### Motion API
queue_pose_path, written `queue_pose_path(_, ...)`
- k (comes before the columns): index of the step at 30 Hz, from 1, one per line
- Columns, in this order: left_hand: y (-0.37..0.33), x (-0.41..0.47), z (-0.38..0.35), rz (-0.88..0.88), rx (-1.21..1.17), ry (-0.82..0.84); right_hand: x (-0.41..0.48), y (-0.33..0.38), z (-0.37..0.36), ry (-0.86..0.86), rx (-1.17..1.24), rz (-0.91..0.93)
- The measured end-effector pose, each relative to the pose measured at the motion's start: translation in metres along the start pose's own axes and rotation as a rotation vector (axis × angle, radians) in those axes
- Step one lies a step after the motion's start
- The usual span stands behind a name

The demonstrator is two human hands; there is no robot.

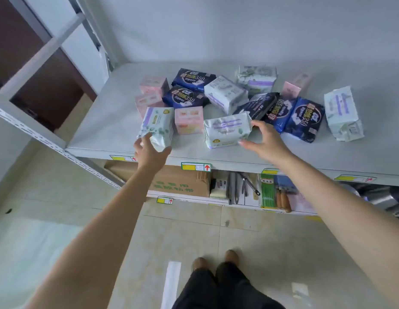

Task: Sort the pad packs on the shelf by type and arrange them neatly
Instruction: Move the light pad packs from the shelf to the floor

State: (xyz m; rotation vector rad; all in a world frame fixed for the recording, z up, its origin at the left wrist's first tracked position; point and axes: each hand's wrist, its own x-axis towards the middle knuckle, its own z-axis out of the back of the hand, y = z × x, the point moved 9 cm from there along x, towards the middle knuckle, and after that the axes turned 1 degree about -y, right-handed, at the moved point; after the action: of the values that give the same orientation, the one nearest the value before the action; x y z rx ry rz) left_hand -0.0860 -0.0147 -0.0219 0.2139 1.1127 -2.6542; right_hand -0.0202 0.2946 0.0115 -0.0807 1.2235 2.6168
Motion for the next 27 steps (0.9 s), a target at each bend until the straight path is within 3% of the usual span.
queue_pose_path(4,0.001,0.034,0.005,0.037,0.099,-0.049,0.039,0.014,-0.009,0.039,-0.256,0.116)
queue_pose_path(11,0.007,0.069,-0.015,0.036,0.113,-0.028,0.076,0.003,-0.034,0.114,-0.621,0.095)
queue_pose_path(20,0.019,0.074,-0.004,0.039,0.072,-0.078,0.07,0.015,-0.03,-0.049,-0.815,0.109)
queue_pose_path(23,0.024,0.065,0.011,-0.046,-0.161,-0.122,0.058,0.031,-0.026,-0.17,-0.749,0.219)
queue_pose_path(27,0.035,0.052,0.028,-0.079,-0.399,-0.14,0.037,0.037,-0.025,-0.191,-0.282,0.202)
